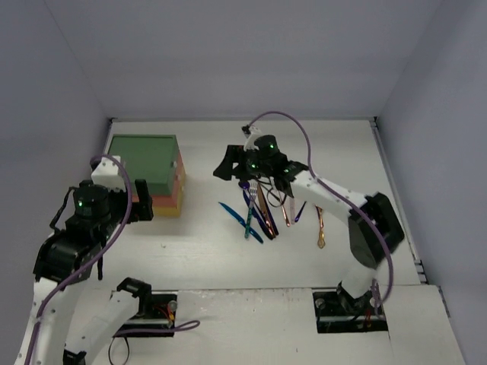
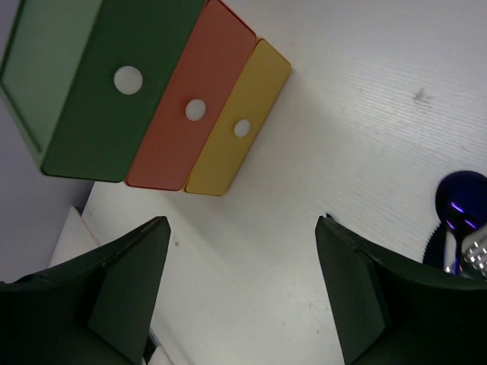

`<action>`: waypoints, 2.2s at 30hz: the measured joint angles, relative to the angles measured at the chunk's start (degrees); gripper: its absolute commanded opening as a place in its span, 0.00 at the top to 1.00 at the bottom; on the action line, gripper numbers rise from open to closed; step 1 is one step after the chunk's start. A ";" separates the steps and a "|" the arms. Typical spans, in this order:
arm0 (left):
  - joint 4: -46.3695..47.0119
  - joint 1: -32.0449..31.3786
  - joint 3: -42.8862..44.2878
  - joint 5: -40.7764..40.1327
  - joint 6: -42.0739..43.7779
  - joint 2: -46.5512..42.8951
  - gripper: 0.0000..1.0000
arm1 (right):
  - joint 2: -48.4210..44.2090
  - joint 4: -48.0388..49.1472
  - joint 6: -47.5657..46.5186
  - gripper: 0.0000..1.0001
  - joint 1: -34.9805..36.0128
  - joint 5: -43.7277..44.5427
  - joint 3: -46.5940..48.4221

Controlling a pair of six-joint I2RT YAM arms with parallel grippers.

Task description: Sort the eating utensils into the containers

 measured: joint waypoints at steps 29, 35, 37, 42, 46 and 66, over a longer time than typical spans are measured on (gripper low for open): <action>29.60 2.86 -3.05 3.51 5.48 27.68 0.08 | 39.86 19.11 5.65 0.42 4.65 -16.63 23.69; 31.51 2.92 -3.49 4.12 5.79 29.51 0.09 | 41.75 20.07 6.91 0.43 4.69 -18.17 24.65; 32.06 3.07 -3.49 4.23 5.88 29.83 0.09 | 42.34 21.27 7.48 0.44 4.69 -18.70 25.25; 32.85 3.13 -3.47 4.15 6.10 30.48 0.15 | 43.56 23.60 8.65 0.46 4.69 -20.19 26.10; 33.26 3.13 -3.41 4.00 6.19 30.87 0.17 | 44.78 24.81 9.76 0.50 4.66 -21.18 26.67; 33.39 3.19 -3.19 4.02 6.24 31.20 0.19 | 48.41 30.22 14.36 0.59 4.66 -23.98 26.96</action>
